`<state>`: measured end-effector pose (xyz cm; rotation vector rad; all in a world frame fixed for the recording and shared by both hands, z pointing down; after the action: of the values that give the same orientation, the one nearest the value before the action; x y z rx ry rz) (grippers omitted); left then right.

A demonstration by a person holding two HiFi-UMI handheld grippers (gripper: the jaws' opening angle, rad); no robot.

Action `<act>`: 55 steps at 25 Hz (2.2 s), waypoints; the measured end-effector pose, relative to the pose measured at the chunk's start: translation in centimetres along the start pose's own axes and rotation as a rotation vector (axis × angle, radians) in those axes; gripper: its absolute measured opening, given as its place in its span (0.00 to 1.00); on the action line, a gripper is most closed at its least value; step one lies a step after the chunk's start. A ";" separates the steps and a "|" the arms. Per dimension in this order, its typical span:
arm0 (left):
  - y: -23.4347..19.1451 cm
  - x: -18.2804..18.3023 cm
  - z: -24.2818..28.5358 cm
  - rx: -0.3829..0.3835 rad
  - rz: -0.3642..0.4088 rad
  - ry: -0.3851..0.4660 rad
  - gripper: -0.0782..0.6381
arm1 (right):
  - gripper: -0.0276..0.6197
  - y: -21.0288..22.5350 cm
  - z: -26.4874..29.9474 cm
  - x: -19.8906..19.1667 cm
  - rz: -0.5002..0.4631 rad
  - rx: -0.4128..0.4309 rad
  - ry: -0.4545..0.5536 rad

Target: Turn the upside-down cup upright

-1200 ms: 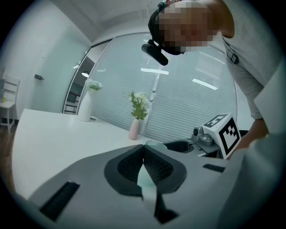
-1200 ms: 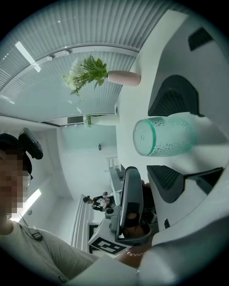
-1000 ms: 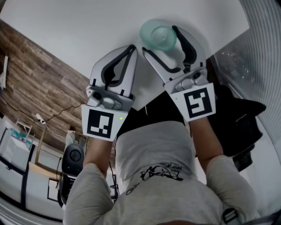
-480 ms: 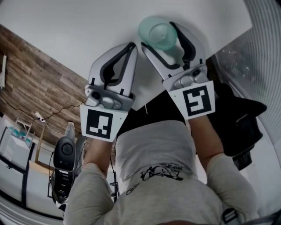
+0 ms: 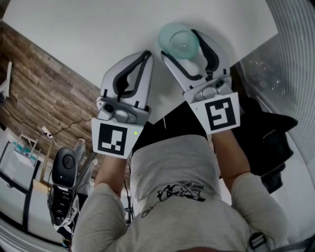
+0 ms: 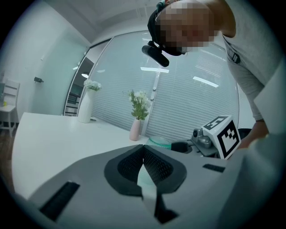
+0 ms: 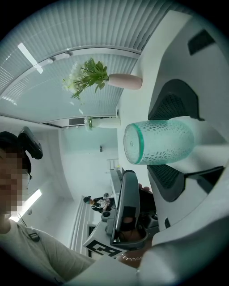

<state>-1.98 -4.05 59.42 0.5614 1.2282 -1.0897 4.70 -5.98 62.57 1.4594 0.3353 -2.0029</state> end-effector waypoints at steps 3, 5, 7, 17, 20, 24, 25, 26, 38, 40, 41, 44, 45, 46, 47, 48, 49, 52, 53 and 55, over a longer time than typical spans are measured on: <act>0.3 1.3 -0.2 0.002 0.006 0.011 0.11 | 0.55 0.0 -0.6 1.2 -0.001 -0.002 0.005; 0.5 2.3 -0.3 0.001 0.011 0.020 0.12 | 0.55 -0.1 -0.9 2.2 -0.006 0.000 0.006; 0.5 3.2 -0.4 0.000 0.014 0.030 0.12 | 0.55 -0.1 -1.0 3.1 -0.013 0.002 0.008; 1.1 6.7 -1.7 -0.005 0.018 0.059 0.12 | 0.55 -0.8 -1.9 8.0 -0.057 0.009 0.041; 1.2 7.8 -2.0 -0.006 0.018 0.059 0.12 | 0.55 -0.9 -2.3 9.4 -0.065 0.013 0.047; 1.3 9.3 -2.4 -0.003 0.023 0.067 0.11 | 0.55 -1.0 -2.8 11.4 -0.075 0.023 0.054; 1.3 9.7 -2.6 -0.001 0.022 0.068 0.12 | 0.55 -1.1 -3.0 11.7 -0.077 0.024 0.053; 1.4 9.9 -2.8 0.000 0.021 0.070 0.12 | 0.55 -1.3 -3.2 12.0 -0.078 0.025 0.052; 2.2 13.6 -5.1 -0.002 0.024 0.107 0.11 | 0.55 -3.1 -5.2 16.8 -0.117 0.041 0.102; 2.3 14.5 -5.4 -0.003 0.024 0.111 0.11 | 0.55 -3.5 -5.4 17.9 -0.121 0.046 0.109; 2.4 14.9 -5.5 -0.004 0.023 0.114 0.12 | 0.55 -3.6 -5.6 18.5 -0.125 0.049 0.113; 2.7 16.3 -6.1 -0.006 0.024 0.127 0.11 | 0.55 -4.1 -6.2 19.9 -0.135 0.055 0.124; 2.7 16.7 -6.3 -0.007 0.026 0.131 0.11 | 0.55 -4.3 -6.4 20.3 -0.137 0.057 0.125; 2.8 17.1 -6.6 -0.008 0.028 0.136 0.11 | 0.55 -4.6 -6.6 20.7 -0.138 0.058 0.126; 2.9 17.4 -6.9 -0.009 0.032 0.141 0.12 | 0.55 -4.8 -6.8 21.1 -0.142 0.060 0.127; 2.9 17.7 -7.2 -0.011 0.037 0.144 0.12 | 0.55 -5.1 -7.0 21.5 -0.148 0.062 0.128; 3.0 17.9 -7.4 -0.014 0.041 0.146 0.12 | 0.55 -5.4 -7.1 21.9 -0.154 0.065 0.130; 3.4 18.4 -7.7 -0.022 0.057 0.152 0.12 | 0.55 -5.8 -7.6 22.6 -0.167 0.071 0.136; 3.7 18.6 -7.8 -0.026 0.062 0.156 0.12 | 0.55 -5.9 -7.8 22.7 -0.168 0.072 0.139; 4.1 18.9 -8.0 -0.030 0.070 0.166 0.12 | 0.55 -6.1 -8.2 23.0 -0.170 0.077 0.144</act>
<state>-2.86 -2.29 38.56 0.6773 1.3562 -0.9800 2.89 -4.59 37.54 1.6780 0.4616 -2.0680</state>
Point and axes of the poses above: the fingertips, and each gripper's own axes: z forward along the fingers, y to its right, x out of its top, the point moved 1 cm from there along -z, backward along the fingers, and after that the axes turned 15 degrees about x, right-handed, at the moved point
